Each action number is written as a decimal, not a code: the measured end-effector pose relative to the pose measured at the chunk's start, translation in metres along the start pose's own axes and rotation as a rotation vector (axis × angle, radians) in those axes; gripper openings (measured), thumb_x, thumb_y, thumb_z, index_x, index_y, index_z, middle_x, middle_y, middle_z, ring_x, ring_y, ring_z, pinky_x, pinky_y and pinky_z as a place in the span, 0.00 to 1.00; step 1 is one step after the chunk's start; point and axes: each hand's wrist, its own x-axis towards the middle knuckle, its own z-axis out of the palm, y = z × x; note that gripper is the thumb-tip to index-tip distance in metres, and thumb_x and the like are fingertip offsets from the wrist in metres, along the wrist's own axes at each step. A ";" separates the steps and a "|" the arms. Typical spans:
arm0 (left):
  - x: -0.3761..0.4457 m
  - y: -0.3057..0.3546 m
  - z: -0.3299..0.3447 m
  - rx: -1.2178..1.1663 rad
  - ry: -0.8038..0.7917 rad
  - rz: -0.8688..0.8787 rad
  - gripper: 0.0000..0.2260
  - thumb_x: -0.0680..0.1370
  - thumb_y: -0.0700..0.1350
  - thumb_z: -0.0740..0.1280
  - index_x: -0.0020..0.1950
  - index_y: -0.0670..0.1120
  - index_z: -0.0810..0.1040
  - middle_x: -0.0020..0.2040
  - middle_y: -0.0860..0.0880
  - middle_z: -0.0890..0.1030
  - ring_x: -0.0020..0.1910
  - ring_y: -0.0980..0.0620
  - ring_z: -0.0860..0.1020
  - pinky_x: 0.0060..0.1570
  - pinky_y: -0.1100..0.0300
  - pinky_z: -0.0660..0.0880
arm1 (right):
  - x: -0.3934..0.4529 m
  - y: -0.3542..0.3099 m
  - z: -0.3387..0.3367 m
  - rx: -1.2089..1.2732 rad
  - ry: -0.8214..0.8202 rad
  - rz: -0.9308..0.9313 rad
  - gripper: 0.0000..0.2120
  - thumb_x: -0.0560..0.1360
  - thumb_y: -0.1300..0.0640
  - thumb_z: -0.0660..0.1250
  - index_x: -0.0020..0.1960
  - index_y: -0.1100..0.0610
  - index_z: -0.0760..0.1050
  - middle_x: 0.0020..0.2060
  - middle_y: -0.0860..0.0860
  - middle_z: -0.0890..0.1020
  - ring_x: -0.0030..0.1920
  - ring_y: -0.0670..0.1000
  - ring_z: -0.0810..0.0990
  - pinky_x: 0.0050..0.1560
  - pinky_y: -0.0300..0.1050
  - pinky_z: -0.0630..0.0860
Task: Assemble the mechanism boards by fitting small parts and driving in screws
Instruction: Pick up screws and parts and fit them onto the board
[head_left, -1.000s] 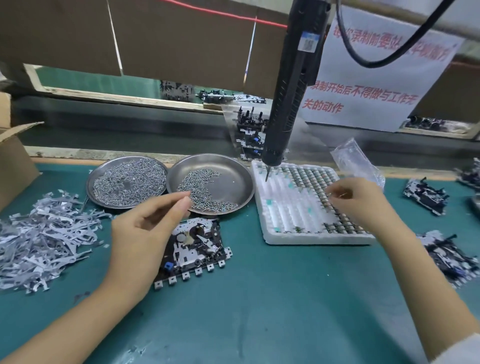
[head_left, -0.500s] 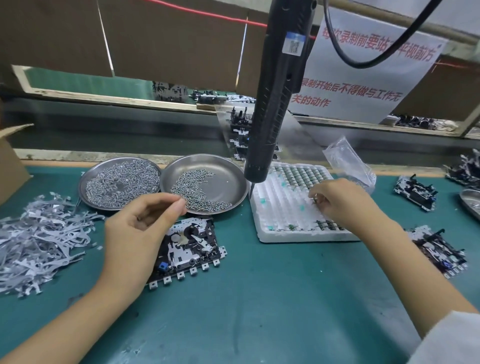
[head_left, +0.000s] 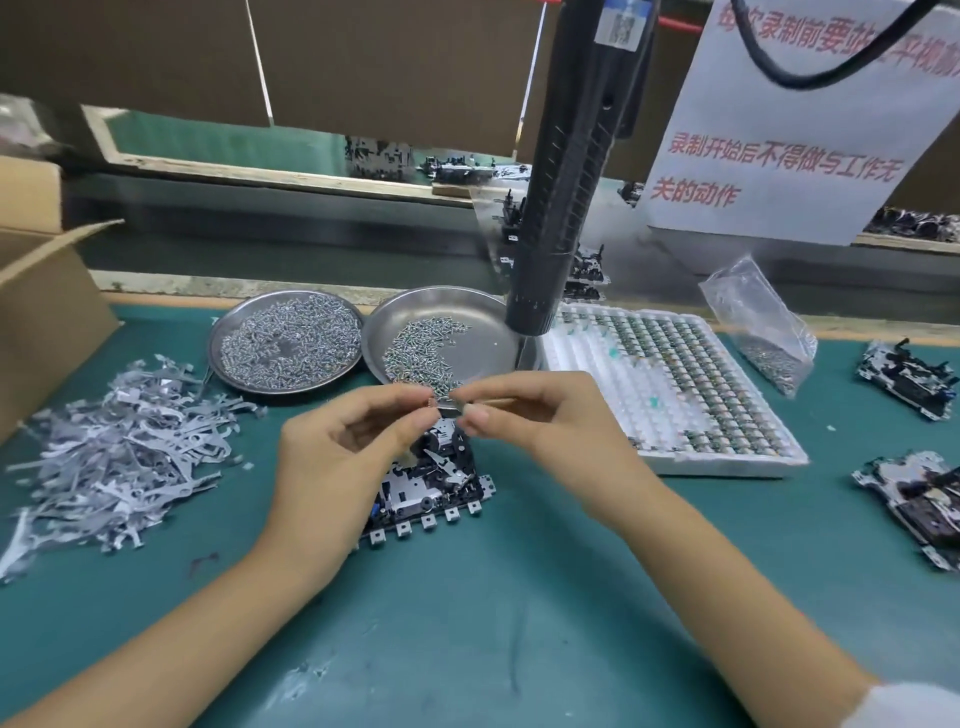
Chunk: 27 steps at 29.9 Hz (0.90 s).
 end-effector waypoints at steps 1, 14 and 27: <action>-0.001 0.000 0.000 0.011 -0.016 0.003 0.08 0.67 0.40 0.72 0.44 0.48 0.83 0.38 0.54 0.85 0.35 0.58 0.81 0.36 0.68 0.77 | 0.002 0.004 0.004 0.054 0.032 -0.003 0.12 0.71 0.69 0.70 0.45 0.53 0.82 0.38 0.51 0.85 0.41 0.47 0.84 0.48 0.37 0.79; 0.000 -0.002 -0.001 0.102 -0.123 0.051 0.07 0.70 0.41 0.71 0.47 0.47 0.82 0.41 0.54 0.85 0.38 0.59 0.81 0.41 0.70 0.75 | -0.001 0.022 0.008 0.302 0.046 0.043 0.09 0.69 0.65 0.73 0.49 0.59 0.83 0.42 0.54 0.86 0.43 0.50 0.84 0.44 0.34 0.77; -0.001 -0.005 -0.001 0.079 -0.164 0.047 0.07 0.69 0.42 0.71 0.46 0.46 0.82 0.41 0.54 0.85 0.40 0.60 0.82 0.42 0.70 0.75 | -0.003 0.024 0.009 0.290 0.055 0.018 0.09 0.70 0.66 0.72 0.49 0.58 0.83 0.42 0.54 0.86 0.43 0.49 0.84 0.44 0.35 0.78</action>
